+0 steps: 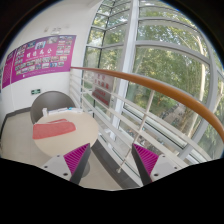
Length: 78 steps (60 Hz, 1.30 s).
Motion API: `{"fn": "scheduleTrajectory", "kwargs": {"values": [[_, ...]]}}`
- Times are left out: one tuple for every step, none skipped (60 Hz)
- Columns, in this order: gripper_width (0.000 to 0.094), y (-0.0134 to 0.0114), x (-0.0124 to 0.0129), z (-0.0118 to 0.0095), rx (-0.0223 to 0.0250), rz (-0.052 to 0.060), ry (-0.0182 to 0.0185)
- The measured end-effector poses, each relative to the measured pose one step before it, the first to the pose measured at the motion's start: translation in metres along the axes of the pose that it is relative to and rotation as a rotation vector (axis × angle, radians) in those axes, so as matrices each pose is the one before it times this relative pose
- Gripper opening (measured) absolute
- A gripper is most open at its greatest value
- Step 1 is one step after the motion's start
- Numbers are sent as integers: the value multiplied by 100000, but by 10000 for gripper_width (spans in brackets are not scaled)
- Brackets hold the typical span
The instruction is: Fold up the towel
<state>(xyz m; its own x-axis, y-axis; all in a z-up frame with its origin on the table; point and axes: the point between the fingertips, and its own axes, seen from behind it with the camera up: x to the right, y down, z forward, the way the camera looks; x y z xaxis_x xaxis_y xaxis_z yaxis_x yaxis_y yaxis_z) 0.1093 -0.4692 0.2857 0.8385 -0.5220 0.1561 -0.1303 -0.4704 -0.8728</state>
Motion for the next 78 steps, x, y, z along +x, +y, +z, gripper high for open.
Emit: {"fn": "scheduleTrajectory", "kwargs": {"values": [[856,116,-58,-5,-302,-140,-84],[855,154,-60,10,-378,-197,-30],[855,213,-94,17,-501,-205,-33],[855,264,-121,28,-594,-243,-45],[855,-750,350,-277,-767,-584,-14],[856,1688,-1190,586,0,118,-24],[856,374,-254,78,-686,-173,-234],[856,401,-242,38,-644,-184,-258],[857,456,-325,69,-611,-213,-285],[855,-866,581,-456,-1297,-580,-529],[857,320,-1579,1421,-734,17,-307],[857,1489,-321,-687,-143,-490,-230],[857,397,-399,202,-761,-320,-548],[857,398,-445,177,-801,-406,-611],[858,453,-532,186,-785,-454,-650],[854,463,-536,147,-855,-530,-754],[855,441,-574,141,-854,-550,-833],[856,-675,-668,835,-1444,-452,-1205],[858,1331,-1336,-913,-43,-653,-379],[858,251,-669,209,-530,-729,-1185],[858,321,-780,222,-598,-720,-1209],[859,-615,-912,2079,-907,-654,-1605],[859,1179,-891,-1577,28,-902,-1015],[860,-848,-989,1092,-1005,-636,-1653],[858,936,-1643,-812,126,-718,-993],[860,-10,-1042,377,-44,-788,-1570],[860,-29,-1079,401,41,-701,-1557],[860,-71,-1164,391,116,-639,-1598],[860,-981,-516,1469,-152,-677,-2186],[860,484,-1658,-242,259,-405,-1436],[860,-243,-1292,492,226,-584,-1755],[859,-282,-2178,251,340,-471,-1252],[858,-394,-1378,627,487,-505,-1905],[859,-449,-1324,702,559,-456,-1829],[859,-484,-497,960,623,-464,-2314],[859,-496,-1253,735,656,-333,-1548],[859,-711,-1840,265,513,-188,-1062],[858,-564,-1216,879,733,-160,-1431],[858,-545,-1188,930,706,-119,-1372],[859,-549,-1130,965,683,-81,-1256],[859,-543,-1092,1018,634,-67,-1133],[858,-471,-1049,1046,494,-84,-1024],[857,-453,-1030,1072,316,-122,-981],[858,-428,-985,1101,130,-139,-1014],[858,-444,-948,1061,70,-153,-1034],[857,-461,-899,1081,166,77,-977],[856,-516,-867,1080,367,342,-929],[857,-511,-846,1074,582,520,-913],[858,-477,-780,1117,645,444,-866],[858,-365,-691,1163,453,169,-716],[858,-274,-632,1200,75,-168,-570],[856,-203,-575,1165,-299,-481,-440],[858,-153,-465,1133,-428,-706,-280],[859,-172,-404,1155,-339,-863,-139],[859,-209,-287,1100,-259,-1011,37],[857,-174,-224,1059,-267,-1075,197],[858,-178,-224,1000,-332,-1009,240],[858,-155,-615,960,-369,-768,300],[860,-167,-241,934,-418,-735,2],[861,-87,-293,910,-346,-573,-115],[861,-105,-219,914,-262,-523,-150],[859,-114,-203,924,-252,-550,-104],[859,-96,-156,871,-356,-559,-22],[859,238,470,1037,-435,-894,3],[859,-124,-524,684,-651,-591,185],[858,9,-149,786,-683,-767,75],[857,66,-95,730,-726,-814,53],[854,69,-101,694,-667,-812,41],[853,176,318,789,-408,-907,-5],[846,64,-222,358,-263,-757,50],[837,-124,-327,690,-17,-773,-153],[822,12,-78,695,-248,-846,-475],[802,47,-162,521,-367,-852,-388],[781,123,-134,483,-553,-807,-184],[752,197,-33,442,-791,-694,34],[717,300,-88,399,-1160,-480,-11],[684,280,-259,63,-1344,-230,-168],[656,280,-471,-158,-1652,121,-415]]}}
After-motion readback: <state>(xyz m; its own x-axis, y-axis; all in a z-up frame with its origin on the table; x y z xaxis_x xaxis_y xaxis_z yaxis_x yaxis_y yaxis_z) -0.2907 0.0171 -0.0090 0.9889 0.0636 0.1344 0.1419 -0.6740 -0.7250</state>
